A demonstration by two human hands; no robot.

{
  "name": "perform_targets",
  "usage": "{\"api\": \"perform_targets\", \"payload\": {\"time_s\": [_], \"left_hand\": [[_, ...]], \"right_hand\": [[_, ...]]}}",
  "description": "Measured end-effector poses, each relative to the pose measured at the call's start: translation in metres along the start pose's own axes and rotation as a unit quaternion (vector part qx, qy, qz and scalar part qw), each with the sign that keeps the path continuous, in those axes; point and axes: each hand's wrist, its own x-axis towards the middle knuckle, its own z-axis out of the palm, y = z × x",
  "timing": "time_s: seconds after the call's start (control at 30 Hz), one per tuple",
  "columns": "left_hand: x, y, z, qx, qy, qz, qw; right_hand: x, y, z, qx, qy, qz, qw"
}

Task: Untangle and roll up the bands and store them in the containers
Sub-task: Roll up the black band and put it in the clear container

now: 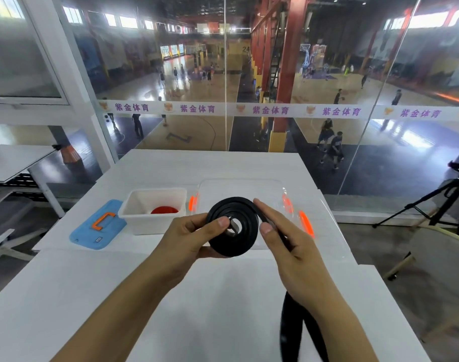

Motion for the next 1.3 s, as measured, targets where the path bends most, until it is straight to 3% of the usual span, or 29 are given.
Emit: {"api": "perform_targets", "payload": {"time_s": [0.13,0.37,0.53,0.77,0.9,1.1,1.3], "left_hand": [[-0.006,-0.006,0.014,-0.066,0.033,-0.006,0.997],[-0.016,-0.016,0.034,-0.161,0.026,-0.065,0.984],[-0.017,-0.014,0.01,-0.05,-0.069,-0.113,0.99],[-0.002,0.022,-0.014,0.152,-0.184,-0.06,0.969],[0.002,0.024,-0.014,0.22,-0.154,-0.029,0.963],[0.0,0.009,-0.01,0.158,-0.062,0.049,0.984],[0.003,0.012,-0.013,0.133,-0.031,0.086,0.987]], "right_hand": [[-0.006,0.001,0.013,-0.029,-0.033,0.002,0.999],[-0.007,-0.003,0.031,-0.044,0.003,0.031,0.999],[-0.006,-0.001,0.01,-0.052,-0.087,0.022,0.995],[-0.005,-0.014,0.002,-0.066,-0.223,0.006,0.973],[-0.005,-0.013,0.005,-0.101,-0.214,0.026,0.971],[0.002,-0.005,-0.012,-0.164,-0.187,0.052,0.967],[0.003,0.006,-0.021,-0.203,-0.149,0.047,0.967]]}}
